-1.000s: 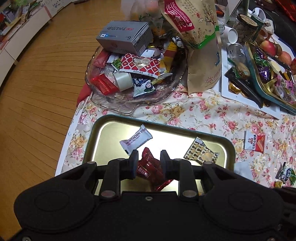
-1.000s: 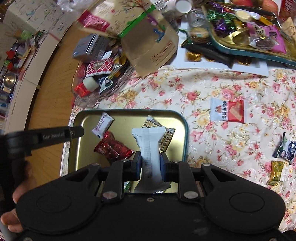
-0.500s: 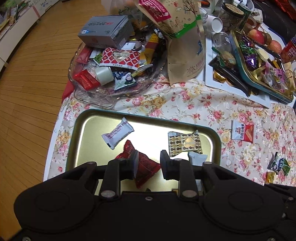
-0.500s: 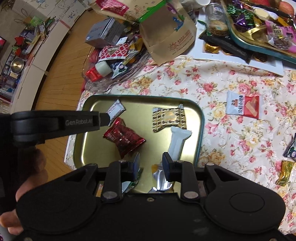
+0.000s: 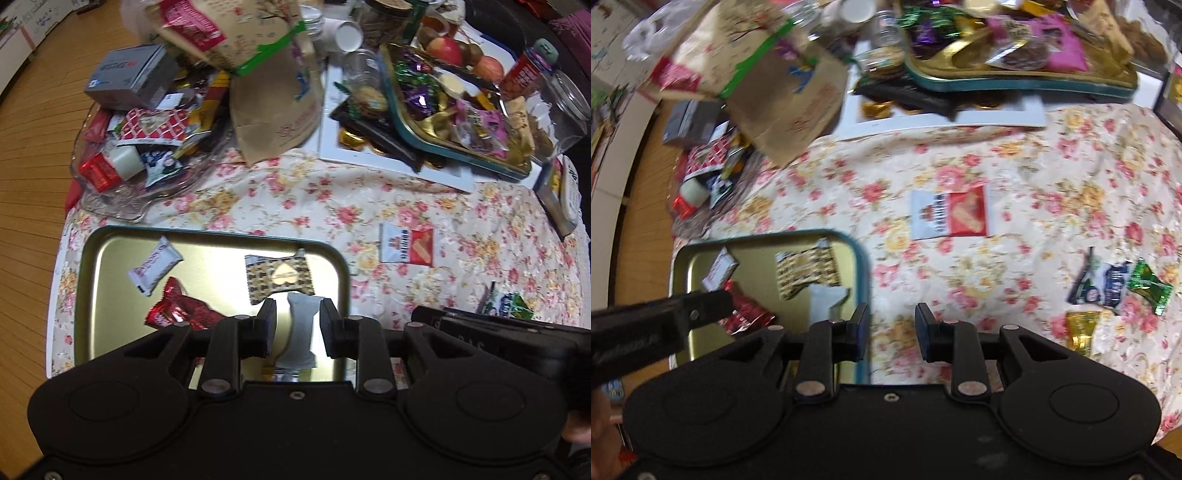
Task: Organize snacks
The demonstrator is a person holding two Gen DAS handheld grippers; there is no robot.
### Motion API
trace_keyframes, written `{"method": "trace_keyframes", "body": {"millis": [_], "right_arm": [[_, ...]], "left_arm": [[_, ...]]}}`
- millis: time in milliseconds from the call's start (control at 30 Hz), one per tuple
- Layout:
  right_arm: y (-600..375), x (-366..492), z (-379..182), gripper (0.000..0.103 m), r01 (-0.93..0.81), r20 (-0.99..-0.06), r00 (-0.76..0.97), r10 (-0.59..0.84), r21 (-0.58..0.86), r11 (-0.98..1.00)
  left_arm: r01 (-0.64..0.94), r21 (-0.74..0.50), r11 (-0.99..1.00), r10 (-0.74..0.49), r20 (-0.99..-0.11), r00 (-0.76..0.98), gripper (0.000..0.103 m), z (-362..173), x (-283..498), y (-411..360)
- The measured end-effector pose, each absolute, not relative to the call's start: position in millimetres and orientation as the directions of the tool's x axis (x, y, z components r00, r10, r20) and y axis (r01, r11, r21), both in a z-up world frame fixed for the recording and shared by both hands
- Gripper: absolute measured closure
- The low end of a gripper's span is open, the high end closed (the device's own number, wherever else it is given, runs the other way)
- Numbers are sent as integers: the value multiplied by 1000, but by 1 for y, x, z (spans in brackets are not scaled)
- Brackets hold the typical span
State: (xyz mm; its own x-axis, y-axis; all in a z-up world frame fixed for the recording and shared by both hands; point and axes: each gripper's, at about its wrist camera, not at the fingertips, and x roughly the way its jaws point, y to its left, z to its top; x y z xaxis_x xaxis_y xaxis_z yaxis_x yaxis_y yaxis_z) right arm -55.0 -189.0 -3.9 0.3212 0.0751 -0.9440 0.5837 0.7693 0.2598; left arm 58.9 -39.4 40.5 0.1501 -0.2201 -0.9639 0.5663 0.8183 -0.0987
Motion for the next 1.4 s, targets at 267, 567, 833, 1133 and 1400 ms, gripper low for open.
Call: {"method": "trace_keyframes", "body": {"millis": [267,567,833,1133,1400], "right_arm": [[-228,-73,-13,74,665,-954,299,25,228,711],[-255,-92,-24,74,713,-953,304,-13,218,666],[-263,-77,-31,73,711,-927,370,-58,243,659],[-261,-31,-45,73,695,-887,440,-142,236,679],[-262,0,-67,73,709,-892,428,-148,229,667]], "left_arm": [[588,-167,791,-274,-957,96,68,50,38,-67],[598,-229,768,-362,-926,110,68,78,37,-75],[530,-205,823,-348,-919,186,68,88,53,-73],[554,-290,781,-391,-918,70,68,81,43,-91],[589,-224,777,-373,-916,144,73,91,35,-100]]}}
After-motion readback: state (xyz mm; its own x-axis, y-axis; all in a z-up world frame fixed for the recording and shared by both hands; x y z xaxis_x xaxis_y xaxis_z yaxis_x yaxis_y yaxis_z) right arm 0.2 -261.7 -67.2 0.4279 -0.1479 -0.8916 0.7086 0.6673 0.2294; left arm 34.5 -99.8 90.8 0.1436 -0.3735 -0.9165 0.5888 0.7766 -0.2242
